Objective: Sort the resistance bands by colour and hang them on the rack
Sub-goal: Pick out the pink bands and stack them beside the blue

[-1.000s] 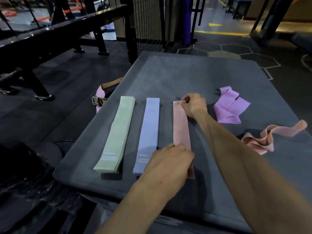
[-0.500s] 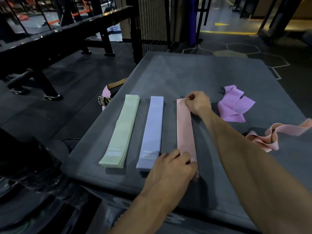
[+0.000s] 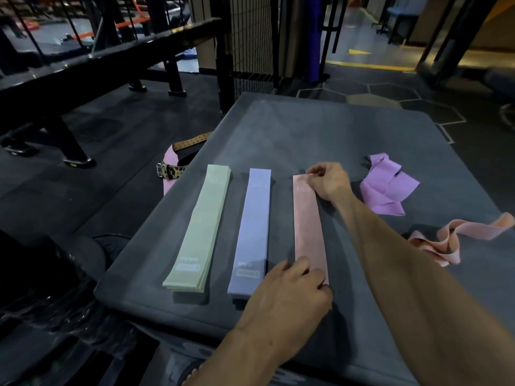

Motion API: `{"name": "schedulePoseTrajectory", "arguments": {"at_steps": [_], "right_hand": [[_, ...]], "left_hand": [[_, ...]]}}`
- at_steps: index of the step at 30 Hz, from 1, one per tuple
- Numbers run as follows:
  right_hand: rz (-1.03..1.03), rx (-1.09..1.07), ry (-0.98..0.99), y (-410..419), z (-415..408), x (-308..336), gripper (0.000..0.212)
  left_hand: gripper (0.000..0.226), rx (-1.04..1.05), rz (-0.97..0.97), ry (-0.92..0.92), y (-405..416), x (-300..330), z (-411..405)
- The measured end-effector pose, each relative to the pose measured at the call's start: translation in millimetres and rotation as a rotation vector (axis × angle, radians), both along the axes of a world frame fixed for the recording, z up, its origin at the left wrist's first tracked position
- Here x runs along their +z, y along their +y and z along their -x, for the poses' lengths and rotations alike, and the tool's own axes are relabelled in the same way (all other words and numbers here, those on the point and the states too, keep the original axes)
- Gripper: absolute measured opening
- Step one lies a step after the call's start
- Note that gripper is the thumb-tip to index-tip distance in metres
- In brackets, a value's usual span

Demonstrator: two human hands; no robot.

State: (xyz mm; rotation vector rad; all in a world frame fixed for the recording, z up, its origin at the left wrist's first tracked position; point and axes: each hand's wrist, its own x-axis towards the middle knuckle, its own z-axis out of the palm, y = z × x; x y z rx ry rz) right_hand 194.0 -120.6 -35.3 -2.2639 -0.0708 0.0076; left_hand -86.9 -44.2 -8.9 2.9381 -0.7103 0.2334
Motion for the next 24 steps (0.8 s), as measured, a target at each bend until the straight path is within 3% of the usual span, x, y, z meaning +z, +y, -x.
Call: {"name": "schedulePoseTrajectory", "arguments": {"at_steps": [5,10,21,24], "right_hand": [[-0.059,-0.009,0.026,1.2,-1.3,2.9,0.011],[-0.065,0.108,0.095,-2.7,1.8,10.9,0.013],[0.004,0.133,0.065,-0.8,2.3,9.7,0.017],[0.008,0.137,0.057,-0.1,2.3,10.1,0.010]], "left_hand": [[0.034,-0.030,-0.064,0.018,3.7,-4.3,-1.8],[0.020,-0.098,-0.088,0.044,10.2,6.8,-4.6],[0.016,-0.002,-0.020,0.173,15.2,17.1,-3.7],[0.017,-0.003,0.021,0.174,15.9,16.5,-3.9]]}}
